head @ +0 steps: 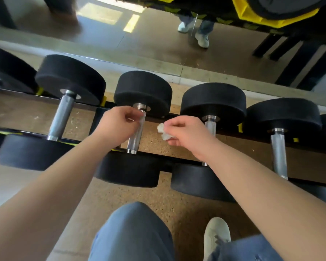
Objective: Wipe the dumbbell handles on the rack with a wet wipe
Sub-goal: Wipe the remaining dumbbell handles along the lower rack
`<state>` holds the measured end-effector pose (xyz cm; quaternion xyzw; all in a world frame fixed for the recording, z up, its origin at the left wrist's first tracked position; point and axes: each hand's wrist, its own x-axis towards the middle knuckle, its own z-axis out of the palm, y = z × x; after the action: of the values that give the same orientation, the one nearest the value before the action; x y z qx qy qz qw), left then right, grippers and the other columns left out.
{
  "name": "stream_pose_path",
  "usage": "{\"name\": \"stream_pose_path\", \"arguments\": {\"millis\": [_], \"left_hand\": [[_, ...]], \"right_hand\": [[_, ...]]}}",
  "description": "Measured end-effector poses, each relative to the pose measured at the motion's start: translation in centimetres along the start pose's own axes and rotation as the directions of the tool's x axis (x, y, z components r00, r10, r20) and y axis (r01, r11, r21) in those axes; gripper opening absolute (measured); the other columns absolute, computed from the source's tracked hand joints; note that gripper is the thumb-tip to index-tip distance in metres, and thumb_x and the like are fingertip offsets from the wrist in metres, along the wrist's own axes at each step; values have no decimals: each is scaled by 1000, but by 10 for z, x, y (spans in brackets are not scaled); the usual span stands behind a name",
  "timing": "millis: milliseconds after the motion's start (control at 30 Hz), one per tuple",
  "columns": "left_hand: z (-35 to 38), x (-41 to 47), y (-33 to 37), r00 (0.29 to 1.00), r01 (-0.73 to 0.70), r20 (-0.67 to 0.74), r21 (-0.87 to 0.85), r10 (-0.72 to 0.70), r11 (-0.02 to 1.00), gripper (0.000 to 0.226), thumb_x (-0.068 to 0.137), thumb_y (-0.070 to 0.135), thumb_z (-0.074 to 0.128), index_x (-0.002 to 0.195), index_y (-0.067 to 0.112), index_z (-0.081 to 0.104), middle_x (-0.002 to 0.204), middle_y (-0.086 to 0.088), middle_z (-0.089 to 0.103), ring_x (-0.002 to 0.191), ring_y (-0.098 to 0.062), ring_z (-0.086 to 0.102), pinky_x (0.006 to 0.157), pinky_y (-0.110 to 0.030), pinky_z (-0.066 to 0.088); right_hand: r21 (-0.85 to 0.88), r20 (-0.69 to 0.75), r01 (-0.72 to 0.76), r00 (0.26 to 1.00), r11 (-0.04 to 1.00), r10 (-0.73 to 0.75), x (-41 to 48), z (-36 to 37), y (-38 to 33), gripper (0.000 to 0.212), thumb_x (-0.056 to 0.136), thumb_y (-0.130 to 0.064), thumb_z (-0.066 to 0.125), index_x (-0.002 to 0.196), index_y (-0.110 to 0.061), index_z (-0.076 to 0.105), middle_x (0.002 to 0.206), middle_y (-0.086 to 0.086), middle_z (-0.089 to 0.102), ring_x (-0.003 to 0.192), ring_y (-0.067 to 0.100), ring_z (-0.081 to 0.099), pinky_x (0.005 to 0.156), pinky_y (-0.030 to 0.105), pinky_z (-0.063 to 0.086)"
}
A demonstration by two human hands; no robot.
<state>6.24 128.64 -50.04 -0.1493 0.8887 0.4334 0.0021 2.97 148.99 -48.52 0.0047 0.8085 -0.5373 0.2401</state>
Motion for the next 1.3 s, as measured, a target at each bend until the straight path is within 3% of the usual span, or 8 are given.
{"name": "stream_pose_path", "arguments": {"millis": [100,300,567,667,867,1067,1167,1300], "left_hand": [[3,6,-15,997,77,-26,-52,-78,996,40,90,13,63,125,32,68,113,13,69,98,-8,65,67,-16,43],[6,9,-19,985,168,63,-151,-160,974,46,87,7,61,125,33,61,105,9,70,93,-11,67,73,-31,57],[4,6,-14,974,216,108,-191,-198,958,55,87,0,62,131,33,56,101,9,68,89,-10,67,70,-28,56],[6,5,-11,974,221,95,-199,-206,955,52,87,1,66,127,33,57,103,8,70,87,-9,68,62,-21,52],[3,-2,-1,974,225,62,-154,-218,962,47,88,4,65,124,34,57,100,11,71,80,-4,67,58,-18,47],[4,-2,2,972,235,43,-155,-231,960,44,86,6,72,118,35,63,96,13,73,73,1,65,59,-16,47],[4,3,-2,968,251,55,-171,-245,953,49,85,-3,66,111,38,65,92,12,73,68,1,64,60,-19,48],[4,7,-7,963,268,74,-179,-259,947,51,86,-5,61,114,38,65,99,10,73,84,-10,69,69,-28,55]], "right_hand": [[-71,-55,45,997,996,-49,17,23,-6,21,92,-9,72,107,-24,74,112,-1,68,85,18,76,82,37,64],[-191,-200,149,962,970,-187,48,55,-13,24,93,-17,72,114,-28,72,113,-3,71,97,16,72,88,39,62],[-252,-28,14,999,968,-21,59,66,-4,24,94,-20,70,118,-21,74,108,6,75,91,24,75,80,44,64],[-181,119,-81,987,980,104,46,62,2,11,94,-8,69,105,-7,72,93,20,74,82,32,77,72,44,66],[108,-7,-48,999,993,49,66,59,-14,11,95,-16,71,87,-24,73,96,7,79,80,20,78,79,41,65],[-433,181,180,977,883,-111,50,51,1,19,90,-32,73,74,-22,72,67,-4,73,66,15,72,62,31,59],[-410,106,293,956,864,-273,57,48,-3,13,89,-34,75,81,-25,70,81,-9,70,77,11,65,60,25,46],[-419,11,409,895,811,-446,66,46,-2,20,96,-34,71,110,-22,77,99,-6,76,88,9,69,70,21,53]]}}
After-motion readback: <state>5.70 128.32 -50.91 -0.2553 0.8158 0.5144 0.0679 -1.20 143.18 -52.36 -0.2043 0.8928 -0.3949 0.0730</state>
